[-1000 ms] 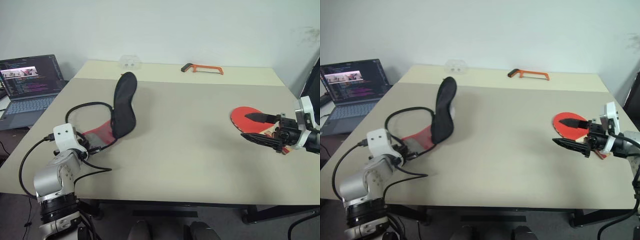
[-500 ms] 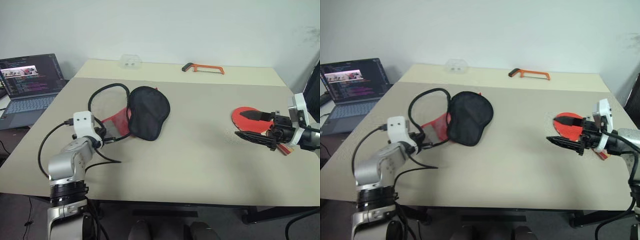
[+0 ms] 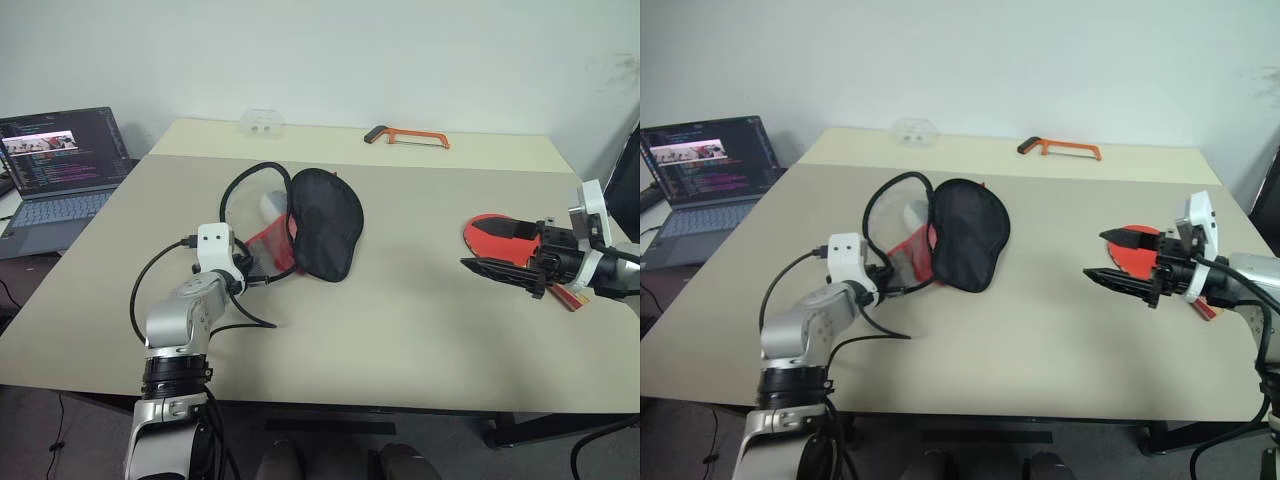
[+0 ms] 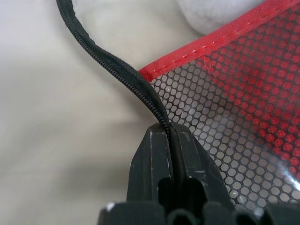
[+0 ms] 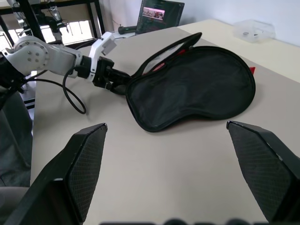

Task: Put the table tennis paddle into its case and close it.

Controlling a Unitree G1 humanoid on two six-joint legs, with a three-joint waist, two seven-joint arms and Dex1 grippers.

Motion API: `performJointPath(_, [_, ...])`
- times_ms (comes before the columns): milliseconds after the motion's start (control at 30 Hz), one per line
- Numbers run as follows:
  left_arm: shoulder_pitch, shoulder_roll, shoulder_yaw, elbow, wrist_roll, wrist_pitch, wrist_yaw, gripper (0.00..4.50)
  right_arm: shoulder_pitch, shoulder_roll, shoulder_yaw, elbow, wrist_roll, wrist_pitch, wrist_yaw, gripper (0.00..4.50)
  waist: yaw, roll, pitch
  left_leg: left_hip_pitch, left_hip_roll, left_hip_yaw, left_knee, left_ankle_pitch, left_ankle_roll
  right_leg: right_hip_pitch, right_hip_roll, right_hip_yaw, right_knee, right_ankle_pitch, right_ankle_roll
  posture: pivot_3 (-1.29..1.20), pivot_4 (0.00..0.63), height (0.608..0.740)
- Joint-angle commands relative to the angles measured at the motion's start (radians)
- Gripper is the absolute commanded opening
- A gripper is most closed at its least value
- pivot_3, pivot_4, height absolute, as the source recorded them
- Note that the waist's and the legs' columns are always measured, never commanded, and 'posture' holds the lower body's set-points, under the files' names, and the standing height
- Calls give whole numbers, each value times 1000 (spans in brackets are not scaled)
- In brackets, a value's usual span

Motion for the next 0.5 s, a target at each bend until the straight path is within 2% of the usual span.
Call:
performJointPath(33, [-70,0,-22,31,40,-71,14,21,12,-19,-55,-17,20,-13,9,4500,4,0,0,0,0,0,0,0,0,0,0,0,0,0,0,0,150,740])
performJointPath(133, [-90,32,-58,50,100,-119,23,21,23,-20,-63,-3,16,-27,22,4500,5,0,0,0,0,0,0,0,0,0,0,0,0,0,0,0,150,740])
performJointPath(300, [-119,61,-41,60,132,-146,46,21,39,-22,-66,39,2,-66,50,4500,5,0,0,0,0,0,-1,0,0,0,0,0,-1,0,0,0,150,740])
performJointPath(500, [-168,15,-137,123,195,-174,47,21,36,-13,-58,72,-16,-98,65,4500,8,0,0,0,0,0,0,0,0,1,0,0,-1,0,0,0,150,740])
